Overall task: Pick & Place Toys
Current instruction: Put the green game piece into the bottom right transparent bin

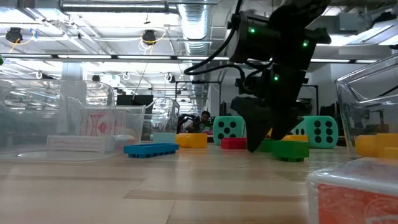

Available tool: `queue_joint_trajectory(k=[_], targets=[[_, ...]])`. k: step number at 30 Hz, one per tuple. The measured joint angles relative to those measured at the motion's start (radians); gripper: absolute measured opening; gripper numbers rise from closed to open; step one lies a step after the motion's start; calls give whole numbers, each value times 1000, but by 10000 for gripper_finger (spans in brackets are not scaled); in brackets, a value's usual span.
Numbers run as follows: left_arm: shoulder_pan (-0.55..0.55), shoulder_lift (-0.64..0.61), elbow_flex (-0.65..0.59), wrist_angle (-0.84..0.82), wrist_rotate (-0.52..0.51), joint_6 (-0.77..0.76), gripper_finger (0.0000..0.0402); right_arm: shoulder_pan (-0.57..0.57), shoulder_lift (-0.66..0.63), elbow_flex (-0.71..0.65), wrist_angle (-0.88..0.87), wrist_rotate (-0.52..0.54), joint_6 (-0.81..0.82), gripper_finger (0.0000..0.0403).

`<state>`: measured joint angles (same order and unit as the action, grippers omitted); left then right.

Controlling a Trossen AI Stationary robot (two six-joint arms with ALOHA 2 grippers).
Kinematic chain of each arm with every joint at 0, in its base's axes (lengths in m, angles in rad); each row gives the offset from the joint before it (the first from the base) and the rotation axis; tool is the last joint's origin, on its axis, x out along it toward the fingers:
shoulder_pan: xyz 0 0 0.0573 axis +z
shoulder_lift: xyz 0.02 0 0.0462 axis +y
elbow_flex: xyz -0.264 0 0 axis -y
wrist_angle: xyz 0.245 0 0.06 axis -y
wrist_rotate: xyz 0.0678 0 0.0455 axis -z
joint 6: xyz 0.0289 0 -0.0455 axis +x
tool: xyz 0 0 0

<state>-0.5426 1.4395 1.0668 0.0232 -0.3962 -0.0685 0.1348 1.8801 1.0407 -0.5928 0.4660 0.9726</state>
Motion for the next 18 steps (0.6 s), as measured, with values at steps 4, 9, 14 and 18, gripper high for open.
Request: queue_joint_trajectory(k=[4,9,14,18], targets=[[0,0,0,-1,0,1,369,-1,1,-1,4,-1,0,312],[0,0,0,-1,0,2,369,-5,3,-2,10,-23,0,269],[0,0,0,-1,0,2,369,-5,4,-2,8,-28,-14,196],[0,0,0,-1,0,3,369,-5,5,-4,2,-34,-33,131]])
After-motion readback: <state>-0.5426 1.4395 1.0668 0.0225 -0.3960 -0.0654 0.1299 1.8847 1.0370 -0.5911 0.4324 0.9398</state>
